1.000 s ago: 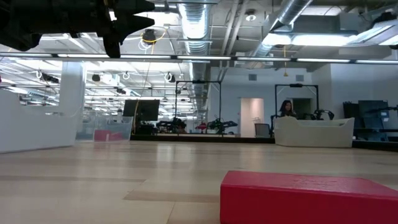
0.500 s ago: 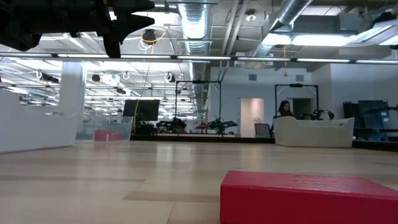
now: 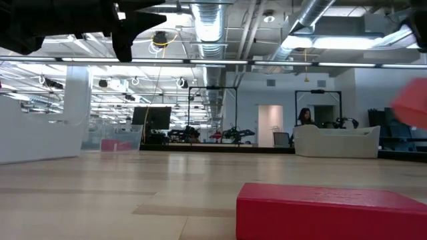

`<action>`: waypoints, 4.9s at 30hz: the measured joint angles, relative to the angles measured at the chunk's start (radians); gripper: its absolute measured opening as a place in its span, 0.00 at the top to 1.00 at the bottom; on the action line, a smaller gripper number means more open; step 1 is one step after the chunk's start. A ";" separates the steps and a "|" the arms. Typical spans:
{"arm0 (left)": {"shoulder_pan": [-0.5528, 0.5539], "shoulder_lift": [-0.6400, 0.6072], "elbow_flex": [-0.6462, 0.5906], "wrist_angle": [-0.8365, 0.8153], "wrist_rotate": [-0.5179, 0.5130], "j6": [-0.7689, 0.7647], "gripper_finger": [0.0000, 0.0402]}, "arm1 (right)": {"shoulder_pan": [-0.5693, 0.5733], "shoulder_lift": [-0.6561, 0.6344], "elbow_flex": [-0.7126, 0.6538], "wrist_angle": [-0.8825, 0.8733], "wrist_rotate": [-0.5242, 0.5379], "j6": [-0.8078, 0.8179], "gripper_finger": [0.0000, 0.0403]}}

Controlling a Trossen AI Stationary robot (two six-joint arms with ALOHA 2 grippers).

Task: Sort & place blocks by color
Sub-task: Put the orange block into the white bin, then put the yellow block into the gray bin

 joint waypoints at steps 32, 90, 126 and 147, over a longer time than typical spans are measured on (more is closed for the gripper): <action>0.068 0.017 0.135 -0.300 0.343 -0.006 0.26 | -0.459 -0.002 0.002 0.933 0.029 -1.535 0.67; 0.051 -0.392 0.359 -2.080 -0.042 -0.729 0.76 | -0.334 -0.188 0.003 0.341 0.055 -1.287 0.18; -0.026 -0.069 0.363 -2.323 0.418 -1.007 0.44 | -0.171 -0.177 0.002 0.019 0.180 -1.072 0.23; -0.033 -0.070 0.645 -2.285 -0.015 -0.759 0.43 | -0.201 -0.177 0.002 -0.001 0.183 -1.073 0.23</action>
